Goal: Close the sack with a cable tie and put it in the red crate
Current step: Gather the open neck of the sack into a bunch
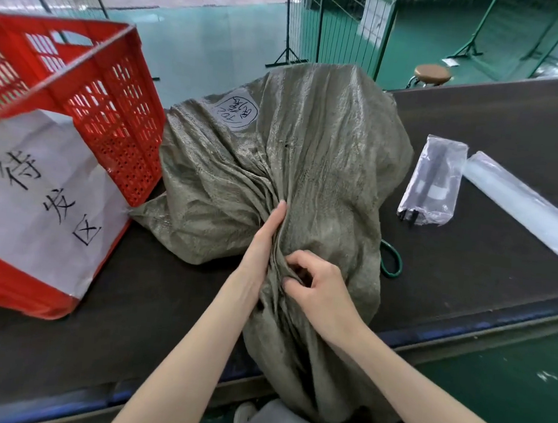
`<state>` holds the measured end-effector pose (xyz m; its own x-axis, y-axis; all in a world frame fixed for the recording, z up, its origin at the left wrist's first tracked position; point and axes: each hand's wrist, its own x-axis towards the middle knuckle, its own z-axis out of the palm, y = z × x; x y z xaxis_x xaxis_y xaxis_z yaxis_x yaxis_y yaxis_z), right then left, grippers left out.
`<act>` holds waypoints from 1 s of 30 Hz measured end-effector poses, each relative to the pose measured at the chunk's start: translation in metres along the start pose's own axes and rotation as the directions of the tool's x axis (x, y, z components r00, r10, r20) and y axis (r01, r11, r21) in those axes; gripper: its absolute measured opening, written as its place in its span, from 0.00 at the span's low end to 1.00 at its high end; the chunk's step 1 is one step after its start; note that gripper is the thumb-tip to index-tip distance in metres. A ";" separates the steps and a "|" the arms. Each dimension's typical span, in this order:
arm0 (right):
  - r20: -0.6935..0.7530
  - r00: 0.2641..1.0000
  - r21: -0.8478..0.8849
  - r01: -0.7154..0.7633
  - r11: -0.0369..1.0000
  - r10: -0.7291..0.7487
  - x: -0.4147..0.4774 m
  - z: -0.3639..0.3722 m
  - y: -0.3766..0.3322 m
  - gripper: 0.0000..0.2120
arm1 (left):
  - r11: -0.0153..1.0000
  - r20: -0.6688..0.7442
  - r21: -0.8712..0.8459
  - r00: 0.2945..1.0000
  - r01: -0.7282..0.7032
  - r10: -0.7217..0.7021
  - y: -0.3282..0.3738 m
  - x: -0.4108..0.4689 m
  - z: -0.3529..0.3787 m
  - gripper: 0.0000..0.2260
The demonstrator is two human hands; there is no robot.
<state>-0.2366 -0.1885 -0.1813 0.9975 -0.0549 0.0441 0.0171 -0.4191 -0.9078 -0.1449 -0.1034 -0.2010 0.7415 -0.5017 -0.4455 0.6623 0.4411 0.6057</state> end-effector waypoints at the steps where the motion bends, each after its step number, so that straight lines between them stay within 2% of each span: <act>1: -0.001 1.000 -0.013 0.010 1.000 -0.010 -0.001 0.000 0.000 0.06 | 0.999 0.000 0.047 1.000 -0.011 0.011 0.001 0.002 0.000 0.18; 6: 0.020 0.998 -0.089 0.059 0.994 -0.057 -0.009 -0.001 0.001 0.02 | 0.952 -0.142 0.296 0.989 0.080 -0.038 0.005 0.010 0.003 0.07; 9: 0.039 0.998 -0.110 0.059 0.992 -0.055 -0.007 -0.008 -0.002 0.01 | 0.936 -0.243 0.349 0.969 0.056 0.033 0.002 0.018 0.005 0.09; 11: -0.016 0.999 -0.089 0.040 0.995 -0.042 -0.004 -0.015 -0.005 0.02 | 0.924 -0.304 0.382 0.943 -0.013 0.138 0.000 0.024 0.007 0.07; 12: -0.069 0.997 -0.058 0.029 0.998 -0.033 -0.003 -0.019 -0.006 0.03 | 0.922 -0.326 0.385 0.930 -0.035 0.172 -0.002 0.027 0.005 0.09; 15: -0.284 0.959 0.028 0.016 0.999 -0.007 0.001 -0.034 -0.004 0.07 | 0.948 -0.304 0.316 0.943 -0.030 0.132 -0.010 0.029 0.002 0.10; 18: -0.445 0.894 -0.004 -0.066 0.998 0.057 0.009 -0.049 0.008 0.13 | 0.972 -0.258 0.233 0.962 -0.028 0.090 -0.016 0.029 0.001 0.21; 19: -0.452 0.886 -0.010 -0.120 0.993 0.102 0.012 -0.053 0.012 0.17 | 0.975 -0.250 0.221 0.964 -0.031 0.087 -0.016 0.028 0.001 0.24; 21: -0.410 0.883 0.027 -0.238 0.971 0.227 0.015 -0.056 0.020 0.24 | 0.979 -0.237 0.201 0.969 -0.023 0.072 -0.016 0.028 0.003 0.23; 24: -0.273 0.893 0.185 -0.316 0.931 0.357 0.016 -0.049 0.027 0.28 | 0.983 -0.220 0.186 0.975 0.007 0.035 -0.017 0.025 0.005 0.21; 26: -0.238 0.912 0.212 -0.286 0.934 0.333 0.015 -0.041 0.027 0.25 | 0.981 -0.207 0.189 0.978 0.033 0.007 -0.019 0.025 0.004 0.21; 30: -0.289 0.926 0.098 -0.223 0.970 0.243 0.016 -0.034 0.023 0.22 | 0.983 -0.148 0.161 0.987 0.086 -0.062 -0.024 0.023 -0.001 0.20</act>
<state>-0.2225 -0.2300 -0.1870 0.9080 -0.4149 -0.0587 -0.1997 -0.3052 -0.9311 -0.1439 -0.1247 -0.2259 0.7064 -0.4126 -0.5751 0.6979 0.2706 0.6631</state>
